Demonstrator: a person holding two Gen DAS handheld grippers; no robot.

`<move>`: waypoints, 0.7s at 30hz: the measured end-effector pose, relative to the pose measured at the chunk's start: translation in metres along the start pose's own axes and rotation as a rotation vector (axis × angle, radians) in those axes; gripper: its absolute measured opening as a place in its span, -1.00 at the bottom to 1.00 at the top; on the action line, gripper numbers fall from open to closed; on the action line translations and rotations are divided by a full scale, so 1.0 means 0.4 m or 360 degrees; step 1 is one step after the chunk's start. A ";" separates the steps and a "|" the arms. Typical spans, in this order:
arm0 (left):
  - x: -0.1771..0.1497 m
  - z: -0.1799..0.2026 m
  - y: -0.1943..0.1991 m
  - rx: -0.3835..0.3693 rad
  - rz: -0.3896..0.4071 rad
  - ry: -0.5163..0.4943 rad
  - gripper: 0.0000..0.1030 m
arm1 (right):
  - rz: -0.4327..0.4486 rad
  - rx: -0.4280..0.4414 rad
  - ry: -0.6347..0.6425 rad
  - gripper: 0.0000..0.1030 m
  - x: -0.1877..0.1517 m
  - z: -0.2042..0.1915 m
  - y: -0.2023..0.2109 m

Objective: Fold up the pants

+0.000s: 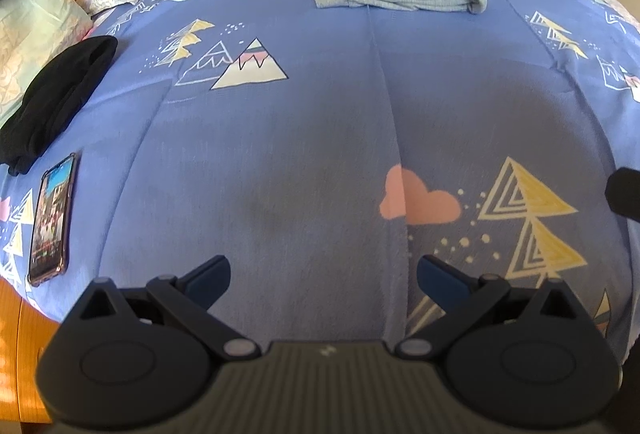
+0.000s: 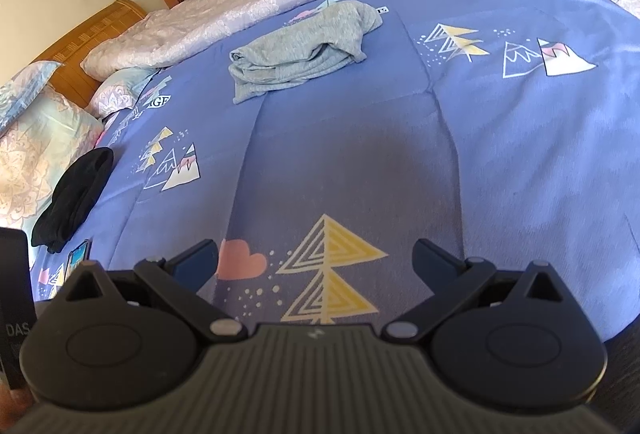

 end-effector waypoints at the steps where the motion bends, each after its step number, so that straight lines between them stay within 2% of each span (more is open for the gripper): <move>1: -0.002 -0.001 0.000 0.0003 -0.0004 0.0002 1.00 | -0.0005 0.0002 -0.0004 1.00 0.000 0.002 -0.002; 21: -0.013 -0.005 -0.013 0.0035 -0.0045 0.0008 1.00 | -0.0035 0.0015 -0.0035 1.00 -0.007 0.019 -0.005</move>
Point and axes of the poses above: each gripper's, at about its wrist camera, not at the fingertips, and y roughly against the way its jaws point, z to its right, x to its top, the point moved 1 cm from there along -y, roughly the way its jaws point, and after that the axes turned 10 degrees about z, right-handed, at the moved point
